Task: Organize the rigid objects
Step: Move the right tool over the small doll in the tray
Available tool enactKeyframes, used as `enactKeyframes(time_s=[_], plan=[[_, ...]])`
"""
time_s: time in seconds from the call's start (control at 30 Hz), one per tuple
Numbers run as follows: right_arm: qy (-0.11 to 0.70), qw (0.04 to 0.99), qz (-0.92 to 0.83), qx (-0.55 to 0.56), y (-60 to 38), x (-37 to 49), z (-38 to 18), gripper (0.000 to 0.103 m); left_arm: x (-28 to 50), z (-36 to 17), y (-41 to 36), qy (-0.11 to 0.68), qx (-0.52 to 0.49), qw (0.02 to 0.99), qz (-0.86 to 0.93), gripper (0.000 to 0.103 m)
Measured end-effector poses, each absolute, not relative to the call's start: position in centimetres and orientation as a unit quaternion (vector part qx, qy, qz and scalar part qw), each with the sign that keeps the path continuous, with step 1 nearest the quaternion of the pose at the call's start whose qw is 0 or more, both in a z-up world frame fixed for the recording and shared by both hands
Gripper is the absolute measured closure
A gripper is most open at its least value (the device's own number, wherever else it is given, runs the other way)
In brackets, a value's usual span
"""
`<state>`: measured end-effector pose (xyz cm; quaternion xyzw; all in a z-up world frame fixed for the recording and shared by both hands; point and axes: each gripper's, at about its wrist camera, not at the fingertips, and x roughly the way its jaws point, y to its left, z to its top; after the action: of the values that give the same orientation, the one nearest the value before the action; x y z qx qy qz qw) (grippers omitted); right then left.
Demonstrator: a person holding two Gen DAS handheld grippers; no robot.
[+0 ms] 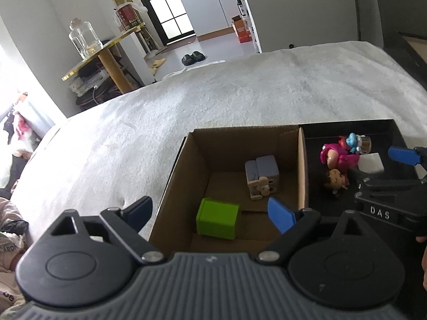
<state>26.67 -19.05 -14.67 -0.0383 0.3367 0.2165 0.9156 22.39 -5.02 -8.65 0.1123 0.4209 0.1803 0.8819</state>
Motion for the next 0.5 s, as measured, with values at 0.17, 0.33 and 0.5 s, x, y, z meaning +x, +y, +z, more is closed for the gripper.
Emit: enactKeyframes(time_s=[0.17, 0.33, 0.5], plan=[[0.346, 0.907, 0.240, -0.027, -18.7, 27.2, -15.7, 0.034, 23.2, -8.9, -5.3, 0.423, 0.121, 0.878, 0.190, 0.010], [0.370, 0.896, 0.245, -0.014, -18.4, 27.8, -17.2, 0.044, 23.8, -9.4, -5.4, 0.426, 0.127, 0.875, 0.194, 0.010], [0.386, 0.887, 0.255, 0.002, -17.7, 28.1, -18.2, 0.048, 24.0, -9.4, -5.4, 0.422, 0.128, 0.876, 0.196, 0.010]])
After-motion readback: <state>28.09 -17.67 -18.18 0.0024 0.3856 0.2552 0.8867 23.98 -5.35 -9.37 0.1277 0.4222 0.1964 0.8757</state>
